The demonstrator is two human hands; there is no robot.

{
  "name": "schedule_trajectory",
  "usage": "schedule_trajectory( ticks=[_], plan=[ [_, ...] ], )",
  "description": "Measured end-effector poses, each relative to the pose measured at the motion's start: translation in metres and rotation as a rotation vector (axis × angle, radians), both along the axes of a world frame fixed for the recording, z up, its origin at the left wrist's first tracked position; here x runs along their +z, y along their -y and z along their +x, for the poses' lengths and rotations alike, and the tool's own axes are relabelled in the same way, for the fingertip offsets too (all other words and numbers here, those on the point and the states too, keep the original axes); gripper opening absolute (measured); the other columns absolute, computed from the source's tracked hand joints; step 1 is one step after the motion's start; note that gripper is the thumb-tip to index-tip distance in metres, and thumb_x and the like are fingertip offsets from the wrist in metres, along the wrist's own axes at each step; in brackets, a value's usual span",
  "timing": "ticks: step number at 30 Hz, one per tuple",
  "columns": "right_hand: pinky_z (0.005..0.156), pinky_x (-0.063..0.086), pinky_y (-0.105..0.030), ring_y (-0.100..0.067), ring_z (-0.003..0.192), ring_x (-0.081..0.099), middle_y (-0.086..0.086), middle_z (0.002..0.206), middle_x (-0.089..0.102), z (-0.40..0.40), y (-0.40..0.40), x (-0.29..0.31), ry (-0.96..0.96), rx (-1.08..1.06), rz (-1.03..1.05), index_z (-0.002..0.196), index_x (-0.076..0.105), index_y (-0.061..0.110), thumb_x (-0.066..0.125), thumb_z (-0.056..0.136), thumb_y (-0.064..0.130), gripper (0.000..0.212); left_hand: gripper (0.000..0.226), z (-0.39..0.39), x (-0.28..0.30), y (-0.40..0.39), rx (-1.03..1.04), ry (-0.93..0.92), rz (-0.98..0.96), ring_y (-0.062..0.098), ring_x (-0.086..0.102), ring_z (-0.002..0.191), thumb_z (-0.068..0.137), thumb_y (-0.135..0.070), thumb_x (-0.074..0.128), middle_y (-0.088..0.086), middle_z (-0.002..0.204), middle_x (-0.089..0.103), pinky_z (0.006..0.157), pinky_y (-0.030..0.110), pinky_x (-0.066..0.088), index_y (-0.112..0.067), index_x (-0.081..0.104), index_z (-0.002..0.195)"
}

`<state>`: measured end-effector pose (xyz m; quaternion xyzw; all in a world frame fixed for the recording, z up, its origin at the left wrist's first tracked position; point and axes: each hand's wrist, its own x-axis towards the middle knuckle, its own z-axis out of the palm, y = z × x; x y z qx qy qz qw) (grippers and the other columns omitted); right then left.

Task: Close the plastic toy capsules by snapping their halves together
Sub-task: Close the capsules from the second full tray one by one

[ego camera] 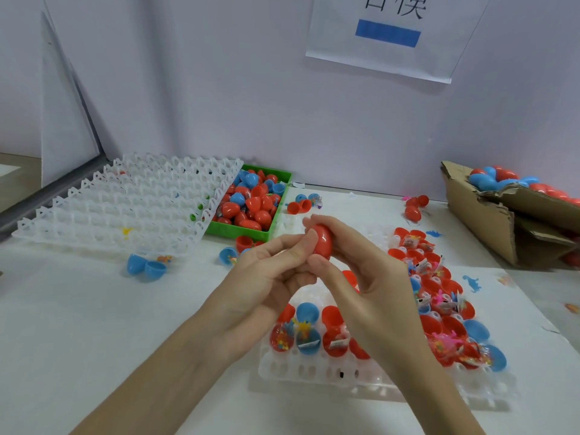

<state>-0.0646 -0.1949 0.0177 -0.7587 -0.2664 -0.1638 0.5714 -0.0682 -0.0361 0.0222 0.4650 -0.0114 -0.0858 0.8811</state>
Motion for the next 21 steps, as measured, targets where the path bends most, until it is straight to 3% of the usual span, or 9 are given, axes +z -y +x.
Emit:
schedule_trajectory(
  ticks=[4,6,8,12,17,19,21],
  plan=[
    [0.076,0.060,-0.036,-0.024,0.084,0.072,0.024,0.109,0.073,-0.0041,-0.0024,0.0008,0.084,-0.105,-0.065,0.134,0.056,0.045,0.063,0.093,0.043,0.042,0.035,0.0000,-0.0024,-0.0011,0.035,0.043,0.051,0.011,0.061,0.067,0.075,-0.032,0.081,0.010,0.079,0.067,0.068,0.019,0.056,-0.004,0.081,0.096],
    [0.060,0.053,-0.019,-0.013,0.065,0.063,0.024,0.098,0.073,-0.0047,-0.0025,0.0004,0.147,-0.151,-0.077,0.135,0.058,0.041,0.063,0.095,0.044,0.041,0.037,-0.0013,-0.0030,-0.0009,0.049,0.070,0.071,0.011,0.061,0.067,0.077,-0.033,0.080,0.011,0.078,0.066,0.067,0.020,0.055,-0.001,0.081,0.097],
    [0.056,0.040,-0.004,-0.001,0.057,0.054,0.025,0.091,0.070,-0.0040,-0.0031,-0.0003,0.176,-0.174,-0.084,0.136,0.064,0.027,0.064,0.094,0.039,0.043,0.038,-0.0021,-0.0033,0.0000,0.073,0.081,0.101,0.010,0.061,0.066,0.077,-0.035,0.079,0.011,0.076,0.065,0.066,0.019,0.055,-0.001,0.081,0.095],
    [0.060,0.036,0.003,0.014,0.064,0.056,0.025,0.087,0.064,-0.0022,-0.0037,-0.0039,0.155,-0.160,-0.124,0.135,0.066,0.017,0.063,0.093,0.031,0.045,0.036,-0.0020,-0.0050,0.0012,0.112,0.075,0.155,0.011,0.061,0.068,0.078,-0.037,0.078,0.012,0.077,0.065,0.066,0.019,0.055,-0.003,0.081,0.091],
    [0.084,0.044,0.001,0.018,0.102,0.059,0.036,0.108,0.062,0.0003,-0.0053,-0.0058,0.021,-0.115,-0.213,0.139,0.054,0.039,0.055,0.096,0.043,0.043,0.036,-0.0002,-0.0047,-0.0005,0.121,0.112,0.315,0.017,0.068,0.081,0.088,-0.045,0.072,0.014,0.092,0.075,0.076,0.024,0.058,-0.011,0.081,0.098],
    [0.090,0.044,-0.001,0.013,0.109,0.060,0.030,0.117,0.066,0.0020,-0.0028,-0.0038,-0.048,-0.163,-0.268,0.142,0.053,0.043,0.053,0.092,0.052,0.050,0.038,0.0004,-0.0026,0.0008,0.168,0.193,0.499,0.019,0.073,0.080,0.092,-0.055,0.062,0.009,0.088,0.078,0.075,0.022,0.058,-0.022,0.081,0.095],
    [0.089,0.047,-0.003,0.012,0.107,0.062,0.035,0.118,0.063,0.0023,0.0004,-0.0002,-0.059,-0.212,-0.251,0.137,0.054,0.047,0.052,0.087,0.060,0.052,0.044,0.0005,-0.0002,0.0007,0.211,0.215,0.580,0.019,0.076,0.077,0.092,-0.063,0.051,0.006,0.086,0.079,0.071,0.018,0.058,-0.031,0.081,0.095]
  ],
)
